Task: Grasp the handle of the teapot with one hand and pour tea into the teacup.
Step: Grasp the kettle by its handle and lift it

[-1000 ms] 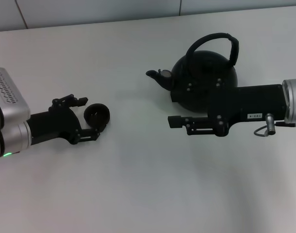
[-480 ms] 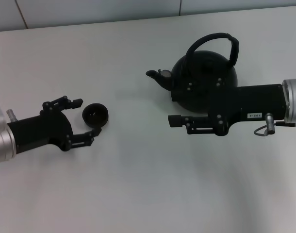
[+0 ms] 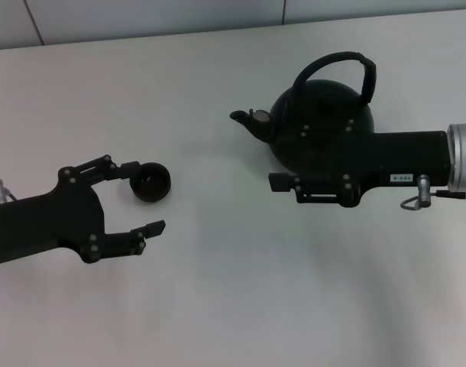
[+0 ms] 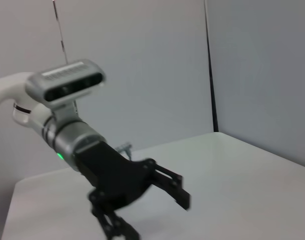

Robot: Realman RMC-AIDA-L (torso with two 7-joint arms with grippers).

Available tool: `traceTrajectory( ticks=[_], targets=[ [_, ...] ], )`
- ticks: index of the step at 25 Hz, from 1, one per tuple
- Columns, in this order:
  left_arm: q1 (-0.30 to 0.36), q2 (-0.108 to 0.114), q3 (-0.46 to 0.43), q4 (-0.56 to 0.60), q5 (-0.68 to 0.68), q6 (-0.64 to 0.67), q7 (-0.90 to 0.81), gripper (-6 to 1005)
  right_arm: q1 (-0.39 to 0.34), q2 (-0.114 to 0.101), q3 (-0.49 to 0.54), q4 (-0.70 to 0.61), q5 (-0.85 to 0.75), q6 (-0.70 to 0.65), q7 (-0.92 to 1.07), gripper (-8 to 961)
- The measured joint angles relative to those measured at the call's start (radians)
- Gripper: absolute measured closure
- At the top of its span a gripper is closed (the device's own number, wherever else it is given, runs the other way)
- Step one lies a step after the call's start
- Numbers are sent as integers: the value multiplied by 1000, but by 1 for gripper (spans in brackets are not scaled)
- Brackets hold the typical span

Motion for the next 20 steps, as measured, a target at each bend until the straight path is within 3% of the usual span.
traceTrajectory(
  ticks=[6,20],
  targets=[
    [4,3,-94,10,2,170,-1,139,-53,1,15,-13,43,13,0,355],
    [-19,7,-116,3,46,158,-1,140,-248,6,166,-44,171,46,-37,355]
  ],
)
